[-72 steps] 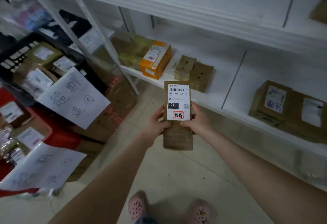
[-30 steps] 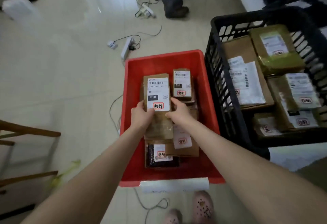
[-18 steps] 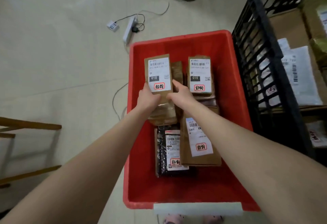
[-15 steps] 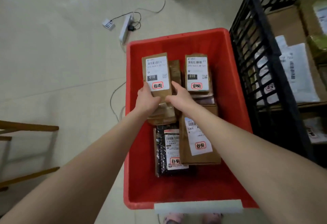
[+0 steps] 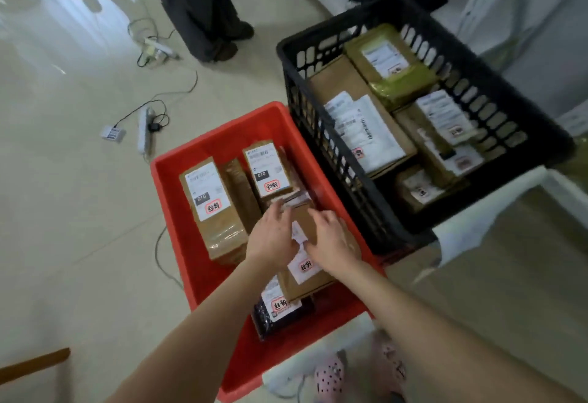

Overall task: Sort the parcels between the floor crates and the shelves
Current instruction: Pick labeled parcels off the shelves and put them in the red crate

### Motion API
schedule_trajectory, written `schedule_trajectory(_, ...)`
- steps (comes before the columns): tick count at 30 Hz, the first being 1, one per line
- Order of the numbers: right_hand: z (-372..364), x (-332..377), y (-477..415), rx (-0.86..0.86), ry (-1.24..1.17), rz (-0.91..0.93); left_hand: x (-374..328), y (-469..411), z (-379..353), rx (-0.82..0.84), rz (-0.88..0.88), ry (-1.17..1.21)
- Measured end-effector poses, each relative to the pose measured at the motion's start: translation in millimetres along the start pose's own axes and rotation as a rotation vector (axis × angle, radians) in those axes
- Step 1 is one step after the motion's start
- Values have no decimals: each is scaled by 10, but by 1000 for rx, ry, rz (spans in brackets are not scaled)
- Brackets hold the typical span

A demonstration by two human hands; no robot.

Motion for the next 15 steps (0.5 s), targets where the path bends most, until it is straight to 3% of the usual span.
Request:
schedule_trajectory(5,218,-645,637,-38,-47,-14,-663,272,-156,46,-176,-98)
schedule_trajectory(11,513,-1718,1371,-198,-82,-117,-1782,660,-224,26,-523,-162)
schedule_trajectory(15,781,-2537,1795,-298,-60,-252,-2764,653,-369,46,-580,-227)
Point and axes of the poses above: each hand's wrist, its own y-axis away from the middle knuckle, its own z-axis out of the back of the hand, x = y × z, the point moved 6 cm from there along -y, towards the middle knuckle, and after that the axes turned 10 degrees about -z, right-handed, at the moved point
